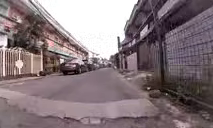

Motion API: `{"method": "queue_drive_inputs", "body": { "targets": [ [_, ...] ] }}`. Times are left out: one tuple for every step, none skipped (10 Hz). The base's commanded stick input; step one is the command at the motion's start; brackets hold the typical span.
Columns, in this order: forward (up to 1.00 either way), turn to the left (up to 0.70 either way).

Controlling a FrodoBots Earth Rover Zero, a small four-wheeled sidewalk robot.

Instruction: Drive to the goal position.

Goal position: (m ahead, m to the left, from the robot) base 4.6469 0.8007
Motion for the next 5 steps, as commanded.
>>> {"method": "queue_drive_inputs", "body": {
  "targets": [
    [1.00, 0.00],
    [1.00, 0.00],
    [1.00, 0.00],
    [1.00, 0.00],
    [1.00, 0.00]
  ]
}}
